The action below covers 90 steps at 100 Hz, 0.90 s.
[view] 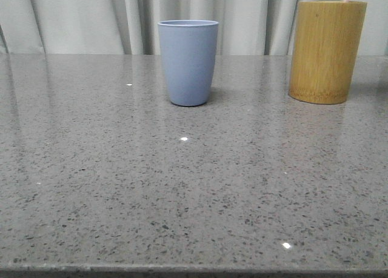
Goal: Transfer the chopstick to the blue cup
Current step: 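Grasp the pink stick with the right gripper and pull it upward, then carry the pink stick over the blue cup and release it inside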
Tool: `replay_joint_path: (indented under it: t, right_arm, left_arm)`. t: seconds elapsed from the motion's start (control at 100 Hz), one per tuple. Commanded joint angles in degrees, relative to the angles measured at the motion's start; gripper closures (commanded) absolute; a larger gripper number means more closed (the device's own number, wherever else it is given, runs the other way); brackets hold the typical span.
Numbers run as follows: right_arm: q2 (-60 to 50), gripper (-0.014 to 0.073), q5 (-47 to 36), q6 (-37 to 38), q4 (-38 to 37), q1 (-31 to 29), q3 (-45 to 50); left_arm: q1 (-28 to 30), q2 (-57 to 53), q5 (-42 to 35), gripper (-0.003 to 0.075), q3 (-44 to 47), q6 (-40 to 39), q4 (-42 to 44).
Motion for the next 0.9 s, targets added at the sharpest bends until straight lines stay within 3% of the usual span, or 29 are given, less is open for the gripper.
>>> replay_joint_path:
  t: [0.0, 0.33, 0.65, 0.89]
  right_arm:
    - [-3.5, 0.0661, -1.8, -0.8, -1.8, -0.2, -5.3]
    - [-5.4, 0.0661, 11.9, -0.8, -6.9, 3.4, -20.2]
    - [-2.0, 0.0661, 5.1, -0.8, -6.9, 16.9, -20.5]
    - [2.3, 0.0661, 2.2, -0.8, -6.9, 22.4, -20.5]
  left_arm:
    - [0.1, 0.5, -4.0, 0.0174, -1.3, -0.7, -0.6]
    - [0.1, 0.5, -4.0, 0.0174, -1.3, -0.7, -0.6]
    - [0.1, 0.5, -3.9, 0.0174, -1.3, -0.7, -0.6]
    - [0.1, 0.5, -3.9, 0.0174, -1.3, -0.7, -0.6]
